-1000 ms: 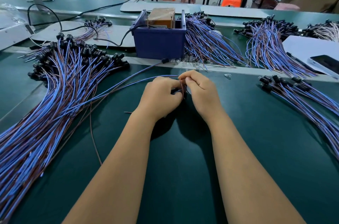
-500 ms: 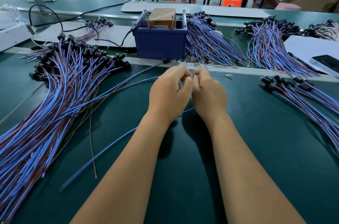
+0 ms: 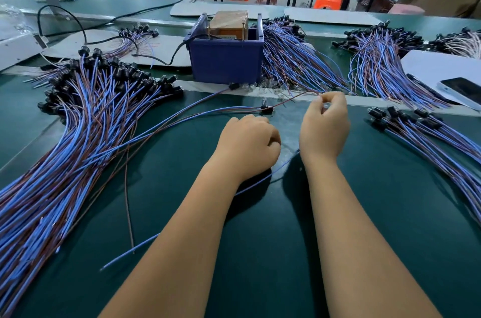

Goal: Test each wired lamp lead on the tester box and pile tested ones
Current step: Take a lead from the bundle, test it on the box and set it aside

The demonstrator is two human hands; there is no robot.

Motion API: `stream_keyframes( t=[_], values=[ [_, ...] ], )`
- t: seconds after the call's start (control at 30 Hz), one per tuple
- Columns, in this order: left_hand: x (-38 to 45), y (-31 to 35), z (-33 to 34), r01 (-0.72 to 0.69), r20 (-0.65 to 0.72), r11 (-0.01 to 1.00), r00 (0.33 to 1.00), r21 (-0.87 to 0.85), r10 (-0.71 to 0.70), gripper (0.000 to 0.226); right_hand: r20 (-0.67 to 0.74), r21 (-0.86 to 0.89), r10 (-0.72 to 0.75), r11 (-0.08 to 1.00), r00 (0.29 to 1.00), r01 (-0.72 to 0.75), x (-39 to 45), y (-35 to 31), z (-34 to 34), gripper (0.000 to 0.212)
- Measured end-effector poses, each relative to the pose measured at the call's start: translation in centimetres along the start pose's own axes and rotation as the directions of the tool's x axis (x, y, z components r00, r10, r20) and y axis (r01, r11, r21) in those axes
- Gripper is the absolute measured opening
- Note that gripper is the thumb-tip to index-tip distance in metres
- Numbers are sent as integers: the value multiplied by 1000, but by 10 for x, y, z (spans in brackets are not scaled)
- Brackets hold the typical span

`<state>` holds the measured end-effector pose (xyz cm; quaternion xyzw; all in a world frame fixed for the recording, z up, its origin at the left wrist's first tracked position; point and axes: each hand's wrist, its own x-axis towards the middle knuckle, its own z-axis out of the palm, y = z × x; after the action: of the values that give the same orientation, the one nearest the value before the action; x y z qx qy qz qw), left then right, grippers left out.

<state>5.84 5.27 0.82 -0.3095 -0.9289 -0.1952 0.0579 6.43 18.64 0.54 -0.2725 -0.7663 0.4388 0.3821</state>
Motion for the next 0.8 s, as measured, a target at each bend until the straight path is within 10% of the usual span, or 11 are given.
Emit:
stream_keyframes(
  t=[0.13,0.3,0.4,0.5,0.63,0.73,0.8],
  values=[
    [-3,5,-4,-43,158,959,983,-280,90,16,140,-1,-56,998,989,57,-3,2,6,8],
    [1,0,-7,-126,172,983,974,-133,149,17,296,25,-83,997,952,79,-4,4,10,11],
    [2,-4,-7,-7,-129,992,991,128,23,25,422,46,-91,996,902,80,-4,6,11,13],
    [-1,-8,-12,119,-444,993,889,0,-106,22,591,232,-127,973,797,-17,-11,2,13,20],
    [-4,-5,-9,150,-521,969,822,-196,-232,24,754,459,-219,850,620,-258,-21,-11,16,32],
    [4,-9,-7,200,-356,744,780,-637,-515,26,825,410,-192,851,531,-330,-20,-12,14,41],
    [9,-16,-8,185,-149,422,751,-887,-643,19,864,346,-169,884,474,-316,-19,-11,11,39]
  ],
)
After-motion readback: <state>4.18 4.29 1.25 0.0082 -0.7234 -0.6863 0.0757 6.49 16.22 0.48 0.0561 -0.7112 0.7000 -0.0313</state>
